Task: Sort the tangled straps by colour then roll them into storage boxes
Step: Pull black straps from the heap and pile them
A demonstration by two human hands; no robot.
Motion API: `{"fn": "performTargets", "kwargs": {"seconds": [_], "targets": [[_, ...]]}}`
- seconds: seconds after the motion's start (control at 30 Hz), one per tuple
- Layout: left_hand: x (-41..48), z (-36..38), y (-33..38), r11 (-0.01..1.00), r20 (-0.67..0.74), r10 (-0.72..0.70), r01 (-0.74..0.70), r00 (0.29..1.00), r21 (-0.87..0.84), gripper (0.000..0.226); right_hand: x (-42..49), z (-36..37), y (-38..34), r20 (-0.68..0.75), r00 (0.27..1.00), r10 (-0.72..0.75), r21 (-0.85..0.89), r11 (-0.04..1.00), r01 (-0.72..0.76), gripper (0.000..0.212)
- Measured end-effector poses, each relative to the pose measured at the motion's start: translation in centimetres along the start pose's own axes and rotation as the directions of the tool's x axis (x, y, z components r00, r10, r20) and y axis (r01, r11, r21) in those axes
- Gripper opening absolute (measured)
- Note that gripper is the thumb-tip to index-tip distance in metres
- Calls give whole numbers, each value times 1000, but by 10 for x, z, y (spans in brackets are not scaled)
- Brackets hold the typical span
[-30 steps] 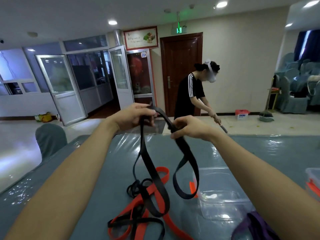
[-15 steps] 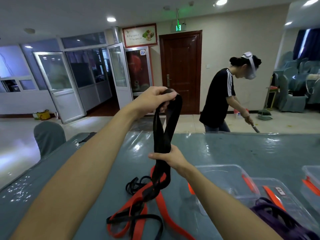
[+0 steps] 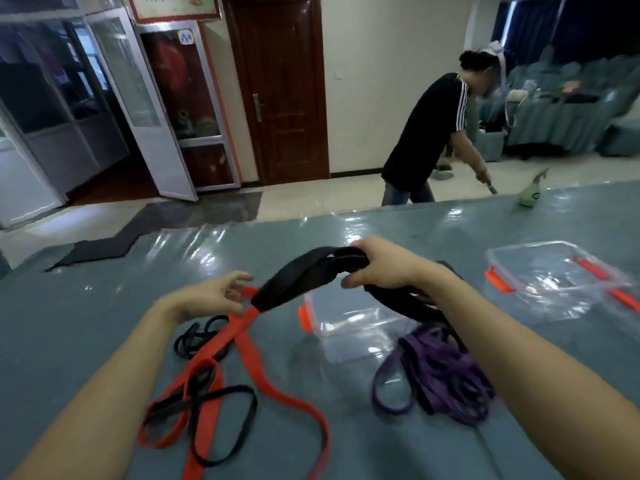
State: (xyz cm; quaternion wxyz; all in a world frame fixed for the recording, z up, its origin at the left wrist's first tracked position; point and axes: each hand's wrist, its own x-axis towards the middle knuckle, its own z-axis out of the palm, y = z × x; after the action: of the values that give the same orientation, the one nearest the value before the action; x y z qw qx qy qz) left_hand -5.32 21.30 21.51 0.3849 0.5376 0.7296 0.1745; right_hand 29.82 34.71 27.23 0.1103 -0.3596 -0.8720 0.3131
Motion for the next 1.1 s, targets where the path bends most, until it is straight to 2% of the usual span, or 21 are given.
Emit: {"fn": "performTargets", "kwargs": {"seconds": [0.07, 0.13, 0.17, 0.23, 0.27, 0.33, 0.4, 0.47, 0.5, 0.53, 0.63, 0.67, 0.83, 0.93, 0.97, 1.03, 1.07, 1.1], "targets": [[26, 63, 41, 977, 119, 189, -174, 975, -122, 90, -10, -22, 2, 60, 998, 19, -134, 991, -11, 28], [47, 120, 97, 919, 169, 360, -319, 917, -231, 103, -22, -41, 16, 97, 994, 45, -173, 985, -27, 25], [57, 145, 124, 898, 149, 400, -354, 904, -261, 97, -29, -51, 27, 101, 994, 50, -187, 982, -30, 23], [79, 189, 174, 861, 71, 436, -393, 897, -322, 65, -45, -75, 59, 86, 995, 55, -189, 981, -38, 21], [90, 208, 196, 851, 30, 440, -406, 897, -333, 49, -54, -89, 79, 62, 996, 67, -162, 985, -56, 20], [112, 247, 232, 854, 1, 433, -410, 901, -320, 33, -72, -120, 128, -13, 996, 86, -52, 995, -86, 23], [135, 291, 262, 854, 20, 420, -388, 907, -346, 32, -94, -146, 188, -83, 987, 140, 135, 983, -128, 39], [158, 341, 291, 831, 14, 408, -365, 913, -420, 35, -117, -158, 249, -83, 974, 212, 354, 920, -170, 61], [166, 368, 307, 815, 3, 399, -354, 917, -459, 38, -127, -159, 277, -68, 968, 242, 443, 876, -188, 66], [173, 395, 322, 795, -9, 388, -340, 922, -502, 44, -137, -157, 303, -60, 960, 273, 525, 827, -202, 65], [192, 470, 357, 749, -47, 290, -257, 956, -611, 90, -165, -151, 366, -84, 916, 393, 706, 672, -224, 50], [198, 493, 364, 752, -30, 266, -227, 963, -619, 94, -174, -148, 387, -89, 898, 432, 731, 641, -236, 45], [218, 594, 394, 815, 216, 197, -38, 956, -578, 49, -228, -135, 480, -46, 796, 604, 788, 511, -343, 33], [242, 624, 445, 799, 192, 111, 28, 975, -601, 47, -234, -159, 535, -125, 742, 658, 804, 506, -313, 34], [254, 631, 464, 777, 183, 79, 55, 980, -627, 44, -231, -173, 554, -136, 748, 650, 801, 517, -303, 43], [280, 643, 495, 717, 222, 24, 138, 975, -684, 32, -231, -195, 585, -127, 786, 605, 760, 569, -314, 86], [294, 651, 505, 693, 243, -7, 180, 970, -698, 32, -237, -199, 597, -144, 779, 610, 729, 598, -333, 105], [307, 661, 510, 671, 259, -44, 221, 965, -708, 34, -246, -197, 609, -187, 746, 639, 695, 623, -359, 114]]}}
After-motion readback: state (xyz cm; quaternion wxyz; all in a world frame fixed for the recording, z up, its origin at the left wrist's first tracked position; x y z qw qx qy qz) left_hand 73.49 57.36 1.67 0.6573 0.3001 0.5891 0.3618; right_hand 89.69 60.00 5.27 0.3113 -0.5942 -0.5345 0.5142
